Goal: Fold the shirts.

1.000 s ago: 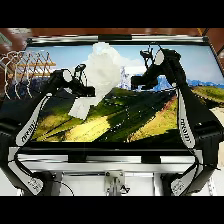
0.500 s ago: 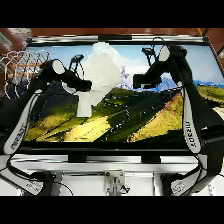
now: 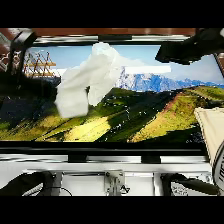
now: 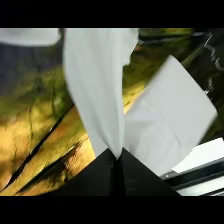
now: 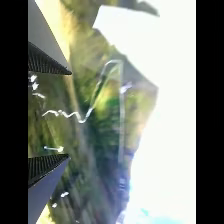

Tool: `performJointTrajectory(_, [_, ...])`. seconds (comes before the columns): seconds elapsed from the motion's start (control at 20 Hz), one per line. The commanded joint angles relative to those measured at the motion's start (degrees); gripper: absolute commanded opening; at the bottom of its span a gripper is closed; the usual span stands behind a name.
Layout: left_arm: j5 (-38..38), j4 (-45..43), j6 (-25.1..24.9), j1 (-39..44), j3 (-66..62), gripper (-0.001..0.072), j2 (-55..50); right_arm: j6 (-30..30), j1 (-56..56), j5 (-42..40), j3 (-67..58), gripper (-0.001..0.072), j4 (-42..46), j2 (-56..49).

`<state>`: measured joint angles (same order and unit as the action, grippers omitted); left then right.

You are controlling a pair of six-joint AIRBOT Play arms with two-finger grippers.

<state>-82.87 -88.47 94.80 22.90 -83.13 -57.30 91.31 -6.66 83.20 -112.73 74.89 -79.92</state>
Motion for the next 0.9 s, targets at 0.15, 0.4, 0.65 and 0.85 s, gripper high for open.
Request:
performJointTrajectory(0.15, [-0.5, -8.9, 14.6, 0.4, 39.3, 0.0056, 25.4, 1.7, 0.8, 1.4, 0.1, 0.0617, -4.3, 4.4])
performJointTrajectory(0.4, [-0.1, -19.0, 14.9, -8.9, 41.7, 0.0056, 28.5, 2.5, -2.3, 1.5, 4.0, 0.0612, -5.3, 2.3])
performJointTrajectory(0.65, [9.2, -13.6, 7.2, -30.6, 41.8, 0.0445, 25.9, 2.5, -9.7, -1.4, 4.8, 0.0612, -0.7, -2.1])
performJointTrajectory(0.85, [25.2, 14.8, 0.3, -33.6, 41.8, 0.0596, 20.2, 2.7, -10.3, -4.1, 4.8, 0.0612, 0.0, -5.7])
